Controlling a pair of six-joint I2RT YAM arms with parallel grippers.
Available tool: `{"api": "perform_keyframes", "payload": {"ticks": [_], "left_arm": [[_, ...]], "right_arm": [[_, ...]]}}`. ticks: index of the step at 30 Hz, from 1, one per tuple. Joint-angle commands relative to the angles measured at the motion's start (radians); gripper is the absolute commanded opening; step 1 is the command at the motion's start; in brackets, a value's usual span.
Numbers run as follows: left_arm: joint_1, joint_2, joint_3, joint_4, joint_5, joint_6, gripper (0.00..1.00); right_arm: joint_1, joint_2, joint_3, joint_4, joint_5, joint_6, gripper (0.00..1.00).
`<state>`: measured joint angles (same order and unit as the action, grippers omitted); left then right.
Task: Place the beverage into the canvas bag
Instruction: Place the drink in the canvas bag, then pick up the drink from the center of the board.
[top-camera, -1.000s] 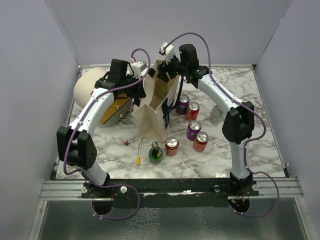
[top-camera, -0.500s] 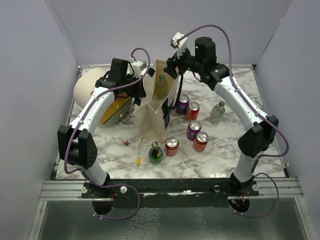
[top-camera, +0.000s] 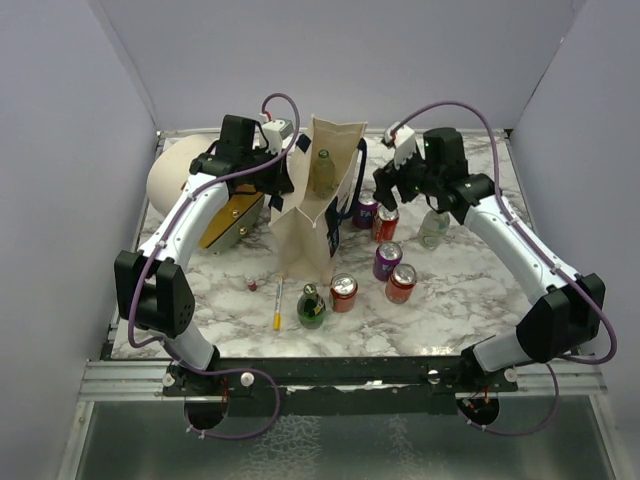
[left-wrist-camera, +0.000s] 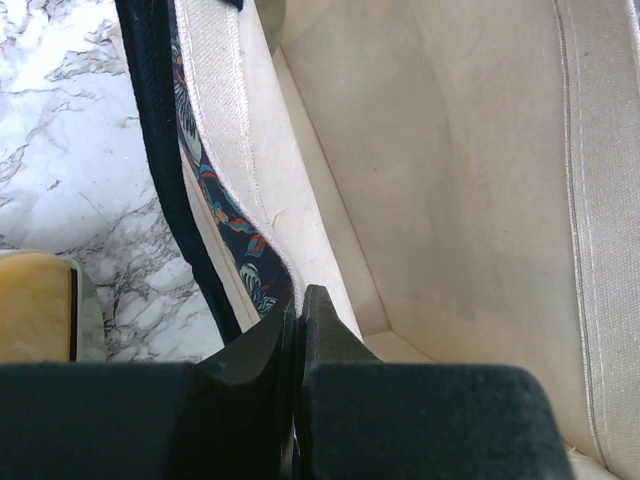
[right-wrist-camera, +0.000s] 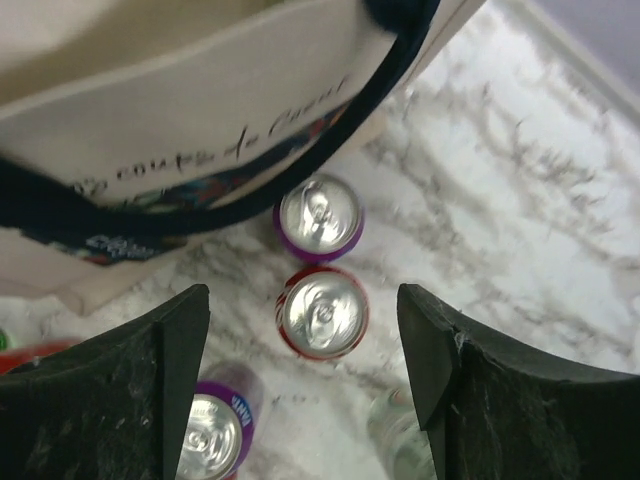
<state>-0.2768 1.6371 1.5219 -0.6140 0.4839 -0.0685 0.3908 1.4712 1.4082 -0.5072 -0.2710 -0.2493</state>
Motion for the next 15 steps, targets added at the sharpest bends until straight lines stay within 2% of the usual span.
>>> {"api": "perform_keyframes", "payload": {"ticks": [1,15], "left_arm": [[-0.002,-0.002,0.032,-0.002,0.057,-0.02,0.0],[-0.002,-0.009,0.026,0.0,0.059,-0.016,0.0]], "right_arm": [[0.004,-0.034,-0.104,-0.027,0.019,0.016,0.76],[-0.017,0.127,-0.061,-0.075,0.06,-0.068,0.85]]}}
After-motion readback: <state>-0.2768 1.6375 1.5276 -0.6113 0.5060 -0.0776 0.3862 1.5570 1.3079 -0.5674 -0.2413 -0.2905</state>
